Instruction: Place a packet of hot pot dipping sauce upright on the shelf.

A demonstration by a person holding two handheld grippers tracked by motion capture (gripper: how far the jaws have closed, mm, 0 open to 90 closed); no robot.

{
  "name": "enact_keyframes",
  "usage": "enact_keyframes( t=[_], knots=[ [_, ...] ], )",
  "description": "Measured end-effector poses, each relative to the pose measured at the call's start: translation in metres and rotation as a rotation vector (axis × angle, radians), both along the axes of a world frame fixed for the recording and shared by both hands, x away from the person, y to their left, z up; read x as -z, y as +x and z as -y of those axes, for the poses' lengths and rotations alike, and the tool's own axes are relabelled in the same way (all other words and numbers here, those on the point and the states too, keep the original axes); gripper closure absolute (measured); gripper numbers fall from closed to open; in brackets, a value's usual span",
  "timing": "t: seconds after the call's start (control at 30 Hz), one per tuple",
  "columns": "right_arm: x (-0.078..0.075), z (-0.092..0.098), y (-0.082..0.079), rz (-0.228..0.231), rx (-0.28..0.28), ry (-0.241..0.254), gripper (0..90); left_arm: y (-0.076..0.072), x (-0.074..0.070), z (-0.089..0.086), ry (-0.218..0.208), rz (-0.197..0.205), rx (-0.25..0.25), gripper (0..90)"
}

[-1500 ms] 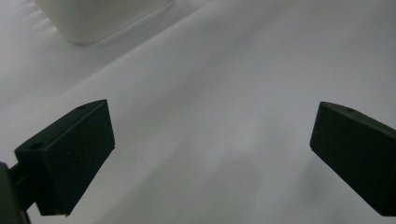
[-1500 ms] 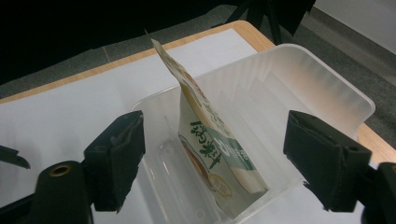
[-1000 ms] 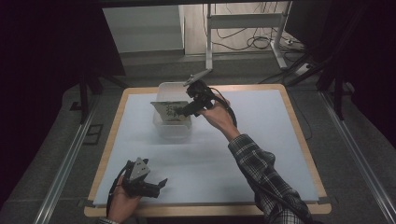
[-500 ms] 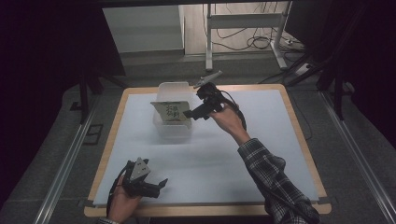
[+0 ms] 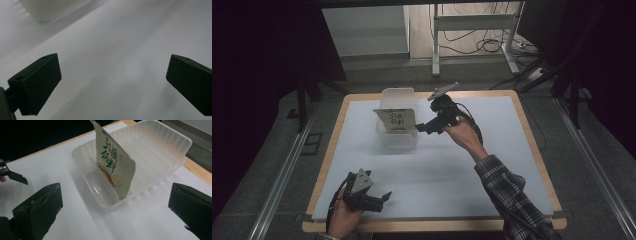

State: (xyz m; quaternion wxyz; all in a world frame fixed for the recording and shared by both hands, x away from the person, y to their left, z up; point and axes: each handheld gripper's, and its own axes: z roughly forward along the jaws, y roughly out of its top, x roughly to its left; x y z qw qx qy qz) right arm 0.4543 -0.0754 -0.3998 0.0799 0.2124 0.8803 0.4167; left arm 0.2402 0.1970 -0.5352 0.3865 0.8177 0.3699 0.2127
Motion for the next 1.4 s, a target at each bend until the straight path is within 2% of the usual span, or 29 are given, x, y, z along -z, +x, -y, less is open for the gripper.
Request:
enact_keyframes(
  t=[0.73, 0.87, 1.4],
  knots=[
    [0.024, 0.024, -0.027, -0.021, 0.002, 0.013, 0.0, 0.000, 0.000, 0.000, 0.004, 0.008, 0.000, 0.0],
    [0.026, 0.028, -0.031, -0.017, 0.001, 0.001, 0.0, 0.000, 0.000, 0.000, 0.005, 0.008, 0.002, 0.0],
    [0.033, 0.064, -0.057, -0.006, 0.010, -0.008, 0.0, 0.000, 0.000, 0.001, 0.011, 0.011, 0.001, 0.0]
  ],
)
